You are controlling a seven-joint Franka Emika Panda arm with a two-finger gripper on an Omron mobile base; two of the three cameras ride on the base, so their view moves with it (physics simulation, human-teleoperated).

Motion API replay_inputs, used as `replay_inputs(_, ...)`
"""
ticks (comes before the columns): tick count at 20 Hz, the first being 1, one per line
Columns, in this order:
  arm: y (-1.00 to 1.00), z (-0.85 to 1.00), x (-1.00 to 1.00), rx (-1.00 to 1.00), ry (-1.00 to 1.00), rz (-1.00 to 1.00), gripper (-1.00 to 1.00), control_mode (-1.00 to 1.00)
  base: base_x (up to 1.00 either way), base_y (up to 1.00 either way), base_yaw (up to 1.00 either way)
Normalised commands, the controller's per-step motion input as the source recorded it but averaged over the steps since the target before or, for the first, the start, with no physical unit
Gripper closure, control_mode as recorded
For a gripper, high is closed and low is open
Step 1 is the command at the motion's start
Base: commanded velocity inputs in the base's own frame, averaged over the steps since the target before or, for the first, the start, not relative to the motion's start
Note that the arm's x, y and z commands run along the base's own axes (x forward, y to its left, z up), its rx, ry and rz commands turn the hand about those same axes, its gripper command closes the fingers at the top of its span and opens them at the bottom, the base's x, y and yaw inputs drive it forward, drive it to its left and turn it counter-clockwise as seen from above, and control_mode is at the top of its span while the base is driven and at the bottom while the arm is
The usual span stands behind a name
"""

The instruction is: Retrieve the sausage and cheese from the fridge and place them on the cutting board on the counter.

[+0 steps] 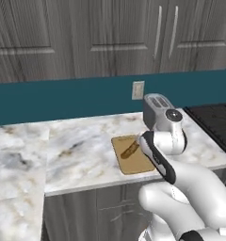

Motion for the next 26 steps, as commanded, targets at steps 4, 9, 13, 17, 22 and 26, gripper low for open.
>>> replay_inputs(4, 0.00, 0.00, 0.00, 0.00, 0.00, 0.00, 1.00, 1.00, 0.48, 0.60, -0.19)
replay_inputs(9, 0.00, 0.00, 0.00, 0.00, 0.00, 0.00, 1.00, 1.00, 0.51, 0.45, -0.03)
replay_inputs(13, 0.00, 0.00, 0.00, 0.00, 0.00, 0.00, 1.00, 1.00, 0.42, 0.17, -0.06)
replay_inputs(17, 0.00, 0.00, 0.00, 0.00, 0.00, 0.00, 1.00, 1.00, 0.06, 0.03, -0.01)
replay_inputs(22, 0.00, 0.00, 0.00, 0.00, 0.00, 0.00, 1.00, 1.00, 0.00, 0.00, 0.00)
replay_inputs(26, 0.00, 0.00, 0.00, 0.00, 0.00, 0.00, 1.00, 1.00, 0.00, 0.00, 0.00)
